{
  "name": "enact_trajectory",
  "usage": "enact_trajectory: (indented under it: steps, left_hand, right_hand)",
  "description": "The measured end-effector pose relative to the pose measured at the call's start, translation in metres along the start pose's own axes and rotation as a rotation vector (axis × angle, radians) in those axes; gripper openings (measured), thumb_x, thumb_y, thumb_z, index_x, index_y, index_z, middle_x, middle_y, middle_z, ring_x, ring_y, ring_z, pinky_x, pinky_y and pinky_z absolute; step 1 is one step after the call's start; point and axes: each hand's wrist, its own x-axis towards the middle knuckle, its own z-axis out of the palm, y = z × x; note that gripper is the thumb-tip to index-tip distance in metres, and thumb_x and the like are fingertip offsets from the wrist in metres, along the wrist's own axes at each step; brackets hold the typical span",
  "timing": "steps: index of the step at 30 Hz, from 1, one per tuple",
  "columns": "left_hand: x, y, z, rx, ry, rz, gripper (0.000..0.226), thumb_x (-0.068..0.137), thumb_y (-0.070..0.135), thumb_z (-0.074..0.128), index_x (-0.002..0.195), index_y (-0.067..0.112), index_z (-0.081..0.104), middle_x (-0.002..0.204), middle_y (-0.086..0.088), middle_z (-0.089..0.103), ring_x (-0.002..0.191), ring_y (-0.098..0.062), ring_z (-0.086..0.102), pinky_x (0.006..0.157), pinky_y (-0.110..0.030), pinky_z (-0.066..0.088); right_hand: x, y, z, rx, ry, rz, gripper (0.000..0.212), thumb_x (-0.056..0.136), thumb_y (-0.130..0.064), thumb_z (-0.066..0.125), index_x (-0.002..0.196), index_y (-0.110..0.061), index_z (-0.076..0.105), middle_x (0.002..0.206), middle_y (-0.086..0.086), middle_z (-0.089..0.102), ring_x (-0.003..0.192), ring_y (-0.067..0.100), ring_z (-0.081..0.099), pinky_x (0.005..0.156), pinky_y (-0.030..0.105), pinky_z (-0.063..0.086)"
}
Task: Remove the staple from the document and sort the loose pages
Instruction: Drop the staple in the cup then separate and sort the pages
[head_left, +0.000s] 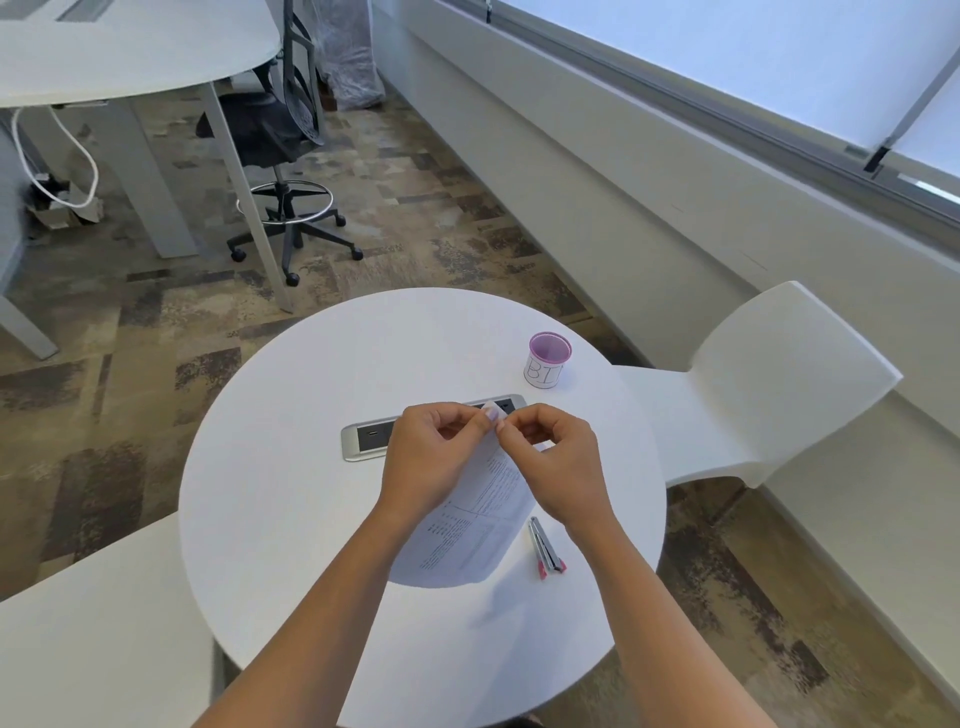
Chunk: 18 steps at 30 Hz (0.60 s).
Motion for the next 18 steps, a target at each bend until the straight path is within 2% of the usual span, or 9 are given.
enact_trajectory:
  steps: [7,10,18]
  left_hand:
    - [0.004,0.003,0.008,-0.093,0.062,-0.007,0.025,0.087,0.043,0.069,0.076,0.023,0.079,0.074,0.006,0.076,0.074,-0.013,0.068,0.07,-0.03,0.051]
    - [0.007,0.004,0.012,-0.127,0.087,-0.012,0.024,0.086,0.041,0.07,0.077,0.021,0.079,0.075,0.005,0.076,0.074,-0.011,0.068,0.07,-0.025,0.052]
    - [0.019,0.004,0.012,-0.117,0.144,-0.023,0.022,0.085,0.042,0.07,0.073,0.025,0.077,0.074,0.011,0.075,0.069,-0.003,0.067,0.061,-0.011,0.049]
  right_hand:
    - [-0.001,0.005,0.016,0.004,0.171,-0.141,0.011,0.084,-0.022,0.07,0.075,-0.02,0.065,0.071,-0.009,0.067,0.066,0.008,0.059,0.059,0.011,0.042]
    - [0.001,0.006,0.019,0.044,0.221,-0.173,0.009,0.085,-0.018,0.07,0.078,-0.02,0.065,0.074,-0.008,0.066,0.066,0.01,0.059,0.058,0.013,0.043]
    - [0.019,0.015,0.019,0.161,0.197,-0.053,0.006,0.09,-0.025,0.066,0.085,-0.021,0.067,0.081,-0.01,0.068,0.069,0.004,0.058,0.057,0.017,0.047]
